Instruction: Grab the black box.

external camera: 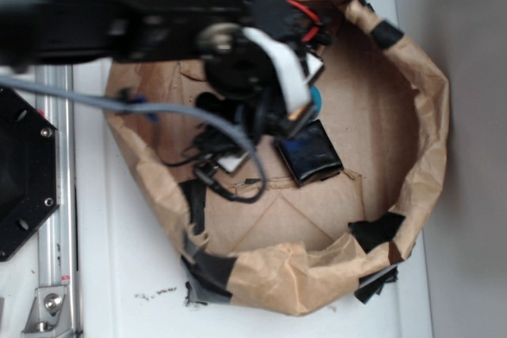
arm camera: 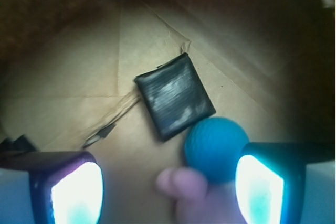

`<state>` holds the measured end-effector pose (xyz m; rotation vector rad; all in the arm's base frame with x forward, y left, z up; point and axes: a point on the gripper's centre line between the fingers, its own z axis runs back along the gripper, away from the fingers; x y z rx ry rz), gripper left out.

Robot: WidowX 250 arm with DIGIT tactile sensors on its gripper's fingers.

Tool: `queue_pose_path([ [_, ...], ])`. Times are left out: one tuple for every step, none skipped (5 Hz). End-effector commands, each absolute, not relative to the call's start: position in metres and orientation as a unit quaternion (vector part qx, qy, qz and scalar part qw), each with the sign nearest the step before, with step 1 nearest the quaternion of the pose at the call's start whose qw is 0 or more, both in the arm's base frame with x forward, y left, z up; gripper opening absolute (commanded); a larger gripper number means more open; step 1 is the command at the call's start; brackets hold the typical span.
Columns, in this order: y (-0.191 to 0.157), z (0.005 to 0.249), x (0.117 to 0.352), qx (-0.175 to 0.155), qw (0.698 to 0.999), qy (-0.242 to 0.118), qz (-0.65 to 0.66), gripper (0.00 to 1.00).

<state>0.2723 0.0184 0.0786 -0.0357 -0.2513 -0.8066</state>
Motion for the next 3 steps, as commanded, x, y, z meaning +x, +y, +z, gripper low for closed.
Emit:
queue_pose_path([
  [-0.034,0.050,0.304,-0.006,0.863,-0.097,-0.496,1.00],
  [-0.071,0.025,0.286,-0.037,0.819,-0.063,-0.569,1.00],
  [-0.088,0.009,0.266,-0.024,0.811,-0.038,-0.583,1.00],
])
